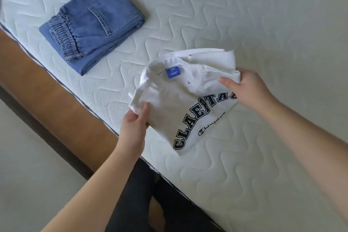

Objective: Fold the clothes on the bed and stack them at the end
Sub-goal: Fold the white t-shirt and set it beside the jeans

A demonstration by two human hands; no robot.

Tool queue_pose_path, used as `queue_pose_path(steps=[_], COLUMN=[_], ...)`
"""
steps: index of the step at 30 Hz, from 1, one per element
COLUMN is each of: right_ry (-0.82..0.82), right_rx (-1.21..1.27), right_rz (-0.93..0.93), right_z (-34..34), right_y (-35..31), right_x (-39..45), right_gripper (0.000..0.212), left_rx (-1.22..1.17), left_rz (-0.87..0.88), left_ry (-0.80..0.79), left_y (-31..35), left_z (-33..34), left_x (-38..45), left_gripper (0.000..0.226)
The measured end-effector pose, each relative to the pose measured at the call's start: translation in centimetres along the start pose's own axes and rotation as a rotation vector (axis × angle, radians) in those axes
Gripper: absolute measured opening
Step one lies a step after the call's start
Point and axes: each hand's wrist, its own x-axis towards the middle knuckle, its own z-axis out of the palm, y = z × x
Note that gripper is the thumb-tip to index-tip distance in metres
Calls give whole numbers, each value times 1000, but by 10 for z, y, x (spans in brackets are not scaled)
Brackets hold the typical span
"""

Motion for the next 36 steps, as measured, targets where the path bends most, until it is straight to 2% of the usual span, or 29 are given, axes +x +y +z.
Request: queue_pose_path(steps=[3,5,8,11,16,21,27,33,36], right_ry=[71,131,170,169,175,128,86,92,49], right_rx=[165,280,386,426,413,413,412,429,456], right_rz=[68,115,181,210,214,174,154,163,156], right_z=[-19,-30,-42,-45,-49,-55,-35,-12,4], right_y=[-11,-14,-17,-20,-37,-67,-92,-123,-143], right_x=[-49,-82,-130,-168,-220,-264,-292,-288,-280], right_gripper=[2,11,4,5,11,12,9,13,13], left_rx=[122,192,299,286,312,380,516,498,495], left_rz=[58,44,8,-14,41,96,152,146,160], left_ry=[-112,-191,-264,-306,-215,-191,-134,-84,-93], left_y=[34,54,79,95,117,131,145,170,184], left_z=[-7,-15,-31,-45,-56,-69,-102,-144,-165], left_x=[-22,-42,-69,-92,-137,-188,-214,-210,-206], left_gripper=[22,33,49,51,40,27,36,31,36])
